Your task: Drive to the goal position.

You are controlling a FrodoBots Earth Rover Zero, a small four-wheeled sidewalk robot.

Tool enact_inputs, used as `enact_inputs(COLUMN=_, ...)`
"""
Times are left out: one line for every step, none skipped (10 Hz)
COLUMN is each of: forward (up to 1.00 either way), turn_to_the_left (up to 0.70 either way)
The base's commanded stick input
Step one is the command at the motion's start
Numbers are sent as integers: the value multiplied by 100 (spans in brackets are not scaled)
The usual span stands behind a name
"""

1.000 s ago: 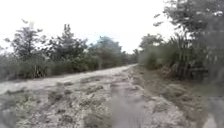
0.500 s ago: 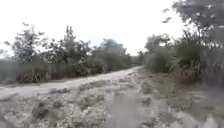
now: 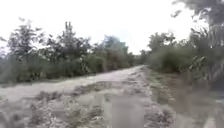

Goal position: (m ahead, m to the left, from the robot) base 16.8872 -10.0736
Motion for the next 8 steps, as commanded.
enact_inputs(forward=100, turn_to_the_left=0)
enact_inputs(forward=100, turn_to_the_left=0)
enact_inputs(forward=100, turn_to_the_left=0)
enact_inputs(forward=100, turn_to_the_left=0)
enact_inputs(forward=100, turn_to_the_left=0)
enact_inputs(forward=100, turn_to_the_left=0)
enact_inputs(forward=100, turn_to_the_left=0)
enact_inputs(forward=100, turn_to_the_left=0)
